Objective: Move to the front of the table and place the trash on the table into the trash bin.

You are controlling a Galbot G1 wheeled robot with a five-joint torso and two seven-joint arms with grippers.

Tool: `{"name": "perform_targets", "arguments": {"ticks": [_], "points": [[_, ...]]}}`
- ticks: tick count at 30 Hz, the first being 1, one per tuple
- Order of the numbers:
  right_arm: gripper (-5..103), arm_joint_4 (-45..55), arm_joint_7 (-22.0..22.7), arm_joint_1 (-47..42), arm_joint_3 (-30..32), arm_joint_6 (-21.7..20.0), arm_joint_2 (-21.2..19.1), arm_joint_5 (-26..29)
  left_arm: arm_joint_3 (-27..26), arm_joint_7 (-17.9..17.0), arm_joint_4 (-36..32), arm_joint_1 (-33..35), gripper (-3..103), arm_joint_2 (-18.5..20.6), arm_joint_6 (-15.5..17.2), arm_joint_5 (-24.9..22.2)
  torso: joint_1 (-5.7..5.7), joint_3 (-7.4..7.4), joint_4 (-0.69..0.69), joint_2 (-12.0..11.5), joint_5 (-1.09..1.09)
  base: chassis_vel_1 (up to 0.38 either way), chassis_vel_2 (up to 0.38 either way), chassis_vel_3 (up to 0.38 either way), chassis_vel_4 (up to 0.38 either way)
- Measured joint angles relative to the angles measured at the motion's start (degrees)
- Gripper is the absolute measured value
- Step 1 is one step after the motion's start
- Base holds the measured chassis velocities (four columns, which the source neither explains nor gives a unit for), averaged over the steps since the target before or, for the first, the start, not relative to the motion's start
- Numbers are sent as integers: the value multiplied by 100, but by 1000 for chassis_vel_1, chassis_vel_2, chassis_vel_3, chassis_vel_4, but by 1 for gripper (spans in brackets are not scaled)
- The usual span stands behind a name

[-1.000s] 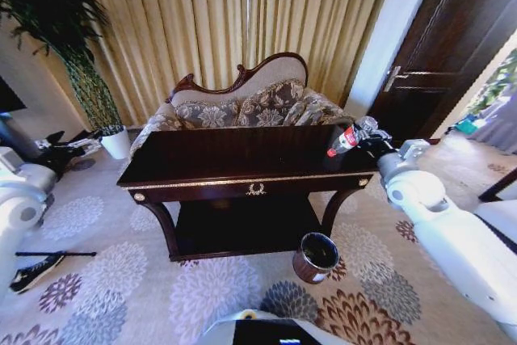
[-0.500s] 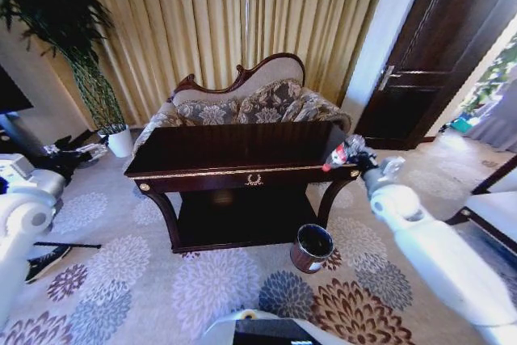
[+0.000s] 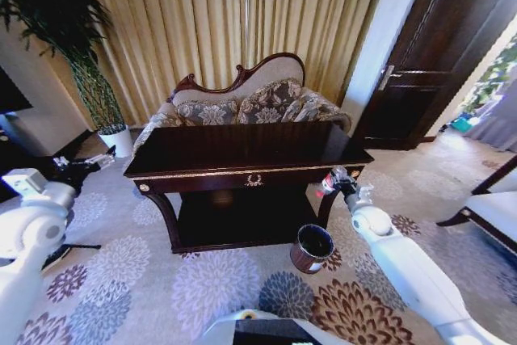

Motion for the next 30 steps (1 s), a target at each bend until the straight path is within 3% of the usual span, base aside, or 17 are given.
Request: {"name": "perform_targets", "arguments": {"ticks": [7,17,23,30], "points": [[29,-1342,-361,50,-126,682,553,-682,257,55,23,91,100,-254,-169,334,0,0,0,1,2,0,0,0,0],[29,-2433,-626,222,-100,1312,910,-977,667,70,123,56,100,-554,-472,666,0,0,0,1,1,0,0,0,0],[29,-2922,-700,292,-75,1564,1012,-1157,763,38,123,-11,100,-593,-473,722,0,0,0,1,1,0,0,0,0],[29,-3030,-720,313,-50,1578,1044,-1172,761,38,102,-12,100,-557,-464,722,0,0,0,1,1,0,0,0,0]]}}
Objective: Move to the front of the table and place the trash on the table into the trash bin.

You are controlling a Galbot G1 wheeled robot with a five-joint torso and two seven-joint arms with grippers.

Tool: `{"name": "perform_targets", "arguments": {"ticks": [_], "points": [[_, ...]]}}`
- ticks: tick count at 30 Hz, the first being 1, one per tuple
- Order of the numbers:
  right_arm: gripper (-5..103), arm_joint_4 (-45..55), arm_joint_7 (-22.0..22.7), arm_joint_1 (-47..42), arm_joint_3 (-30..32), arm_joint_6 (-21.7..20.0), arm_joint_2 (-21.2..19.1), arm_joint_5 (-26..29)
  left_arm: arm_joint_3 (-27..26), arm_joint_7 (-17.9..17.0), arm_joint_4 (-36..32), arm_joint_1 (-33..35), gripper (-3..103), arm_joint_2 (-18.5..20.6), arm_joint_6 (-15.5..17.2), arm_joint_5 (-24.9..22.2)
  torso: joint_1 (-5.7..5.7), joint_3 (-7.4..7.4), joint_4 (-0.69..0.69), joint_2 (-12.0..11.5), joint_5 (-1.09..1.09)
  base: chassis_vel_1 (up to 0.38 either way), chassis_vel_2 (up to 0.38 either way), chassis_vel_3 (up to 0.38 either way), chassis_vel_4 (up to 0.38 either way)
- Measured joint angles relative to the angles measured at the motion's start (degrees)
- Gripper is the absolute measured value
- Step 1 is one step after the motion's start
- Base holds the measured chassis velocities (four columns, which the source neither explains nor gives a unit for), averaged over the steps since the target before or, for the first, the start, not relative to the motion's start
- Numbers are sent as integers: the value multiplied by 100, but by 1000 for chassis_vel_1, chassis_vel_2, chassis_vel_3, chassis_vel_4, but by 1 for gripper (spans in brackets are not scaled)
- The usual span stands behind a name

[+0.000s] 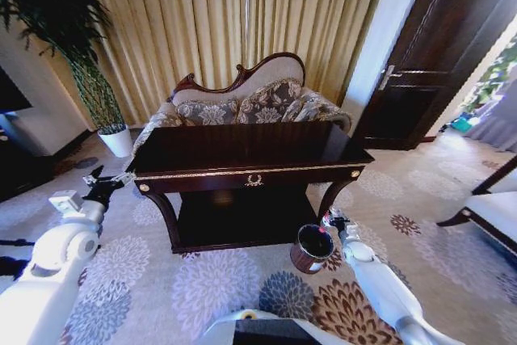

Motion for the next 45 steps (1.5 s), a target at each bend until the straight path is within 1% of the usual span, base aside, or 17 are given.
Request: {"name": "perform_targets", "arguments": {"ticks": [2,5,8,10,11,13,14,16,19,21,25,31,34,39,42,44,45], "points": [[27,0,0,0,9,0,14,-3,-8,9,-12,10,100,8,7,-1,0,0,0,0,0,0,0,0,0],[42,11,7,-33,22,-3,41,-18,-29,68,-44,38,100,16,23,-1,0,0,1,0,-1,0,0,0,0],[47,19,22,-50,33,-3,59,-27,-36,72,-47,41,100,24,26,-1,0,0,0,0,0,0,0,0,0],[59,27,72,-54,57,-3,75,-29,-65,79,-48,41,100,59,27,-1,0,0,0,0,0,0,0,0,0],[59,27,72,-54,57,-3,75,-29,-65,79,-48,41,100,59,27,-1,0,0,0,0,0,0,0,0,0],[70,61,140,-53,60,-3,69,-27,-91,89,-49,43,100,91,28,-7,0,0,0,0,0,0,0,0,0],[70,61,140,-53,60,-3,69,-27,-91,89,-49,43,100,91,28,-7,0,0,0,0,0,0,0,0,0],[80,106,174,-53,69,-4,49,-21,-107,100,-52,44,100,106,29,-12,0,0,0,0,-1,0,0,0,0],[85,153,184,-53,76,-4,29,-7,-113,103,-56,45,100,109,30,-15,0,0,0,0,0,0,0,0,0],[98,261,192,-79,92,-7,1,42,-118,108,-60,50,100,109,30,-19,0,0,0,0,0,0,0,0,0],[100,420,196,-123,97,-23,-35,165,-124,110,-61,57,100,109,30,-21,0,0,0,0,0,0,0,0,0],[100,1196,209,-298,137,-227,-180,548,-128,115,-72,67,100,104,30,-25,0,0,0,0,0,0,0,0,0],[100,2000,376,-445,193,-480,-394,803,-144,116,-90,50,100,113,31,-35,0,0,0,0,0,0,0,0,0],[100,2656,543,-574,257,-745,-559,999,-151,117,-91,31,100,113,31,-42,0,0,-1,0,0,0,0,0,0],[100,3360,668,-710,335,-1036,-706,1270,-152,119,-76,18,100,101,31,-42,0,0,0,0,0,0,0,0,0],[100,4058,687,-850,429,-1371,-846,1513,-182,120,-95,17,100,91,31,-48,0,0,0,0,-1,0,0,0,0],[100,4058,687,-850,429,-1371,-846,1513,-182,120,-95,17,100,91,31,-48,0,0,0,0,-1,0,0,0,0]]}}
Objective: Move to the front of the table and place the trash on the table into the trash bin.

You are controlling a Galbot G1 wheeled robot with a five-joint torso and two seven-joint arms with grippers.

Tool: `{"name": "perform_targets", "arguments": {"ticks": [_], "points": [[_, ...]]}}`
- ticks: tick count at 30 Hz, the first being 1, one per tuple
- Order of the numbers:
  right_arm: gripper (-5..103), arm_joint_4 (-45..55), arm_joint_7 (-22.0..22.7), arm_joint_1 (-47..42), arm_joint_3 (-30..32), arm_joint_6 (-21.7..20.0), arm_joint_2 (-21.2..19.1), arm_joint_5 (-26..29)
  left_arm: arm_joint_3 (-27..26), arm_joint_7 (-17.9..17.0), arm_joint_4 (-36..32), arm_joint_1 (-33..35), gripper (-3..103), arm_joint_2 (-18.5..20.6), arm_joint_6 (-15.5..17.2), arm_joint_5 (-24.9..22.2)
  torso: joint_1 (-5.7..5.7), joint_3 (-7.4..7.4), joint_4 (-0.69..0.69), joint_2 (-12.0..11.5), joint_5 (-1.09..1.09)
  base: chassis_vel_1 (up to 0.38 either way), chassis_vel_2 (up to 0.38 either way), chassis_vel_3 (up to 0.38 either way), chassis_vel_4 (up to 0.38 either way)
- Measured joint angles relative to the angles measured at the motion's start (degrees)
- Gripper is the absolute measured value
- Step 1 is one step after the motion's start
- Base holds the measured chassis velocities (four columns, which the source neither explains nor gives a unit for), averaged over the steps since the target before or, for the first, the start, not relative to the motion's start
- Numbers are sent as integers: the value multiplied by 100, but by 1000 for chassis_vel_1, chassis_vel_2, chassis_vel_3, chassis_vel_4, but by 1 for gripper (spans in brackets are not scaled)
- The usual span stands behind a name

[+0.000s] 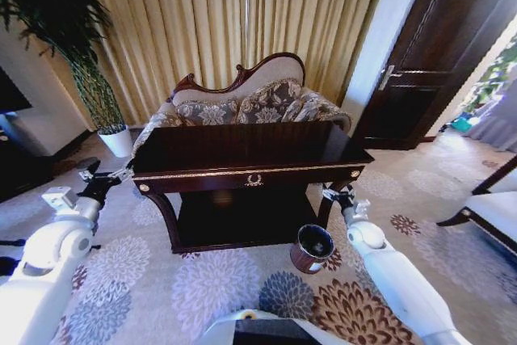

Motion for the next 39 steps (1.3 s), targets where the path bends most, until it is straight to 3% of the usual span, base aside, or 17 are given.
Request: {"name": "perform_targets", "arguments": {"ticks": [4,12,39], "points": [[100,906,34,-87,83,-361,-124,388,-74,13,-70,19,100,12,2,-39,0,0,0,0,0,0,0,0,0],[100,1673,293,22,34,-608,-172,724,-166,33,-136,36,100,47,8,-124,0,0,0,0,1,0,0,0,0],[100,1592,458,61,73,-792,-139,591,-157,106,-78,62,100,84,9,-116,0,1,-1,-1,1,2,-2,-4,4]]}}
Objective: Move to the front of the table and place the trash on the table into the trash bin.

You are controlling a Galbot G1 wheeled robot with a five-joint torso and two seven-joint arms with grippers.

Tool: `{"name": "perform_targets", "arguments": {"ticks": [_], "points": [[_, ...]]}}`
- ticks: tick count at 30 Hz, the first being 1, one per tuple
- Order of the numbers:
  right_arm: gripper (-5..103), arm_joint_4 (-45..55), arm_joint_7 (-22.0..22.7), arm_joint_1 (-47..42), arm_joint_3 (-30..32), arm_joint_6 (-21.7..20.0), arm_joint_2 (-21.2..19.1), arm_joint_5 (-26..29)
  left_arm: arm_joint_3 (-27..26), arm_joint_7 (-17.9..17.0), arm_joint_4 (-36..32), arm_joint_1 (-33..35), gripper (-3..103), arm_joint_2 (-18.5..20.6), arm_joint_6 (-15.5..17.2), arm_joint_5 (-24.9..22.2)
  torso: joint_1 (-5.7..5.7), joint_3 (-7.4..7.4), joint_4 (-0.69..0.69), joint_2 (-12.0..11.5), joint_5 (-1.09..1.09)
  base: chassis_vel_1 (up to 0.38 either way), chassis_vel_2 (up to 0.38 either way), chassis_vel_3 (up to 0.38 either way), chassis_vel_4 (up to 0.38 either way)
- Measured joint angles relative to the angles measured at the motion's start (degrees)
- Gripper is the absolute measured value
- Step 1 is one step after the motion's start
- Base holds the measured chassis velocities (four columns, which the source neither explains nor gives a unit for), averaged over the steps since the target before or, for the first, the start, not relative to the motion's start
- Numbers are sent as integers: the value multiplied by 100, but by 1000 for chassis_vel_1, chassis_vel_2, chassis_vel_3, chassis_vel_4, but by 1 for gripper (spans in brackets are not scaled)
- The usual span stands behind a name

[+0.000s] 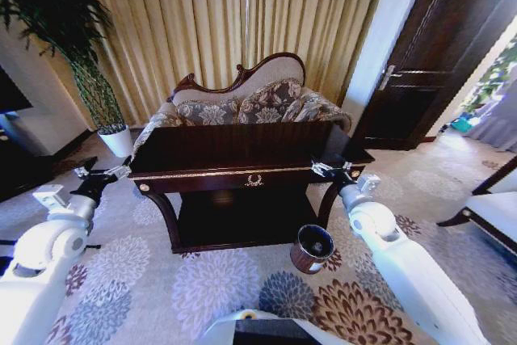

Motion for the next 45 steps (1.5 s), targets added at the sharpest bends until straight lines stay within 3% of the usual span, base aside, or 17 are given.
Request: {"name": "perform_targets", "arguments": {"ticks": [45], "points": [[100,-128,-14,-147,211,33,9,-2,16,50,-77,37,100,0,7,23,0,0,-1,0,0,171,-172,-176,172]]}}
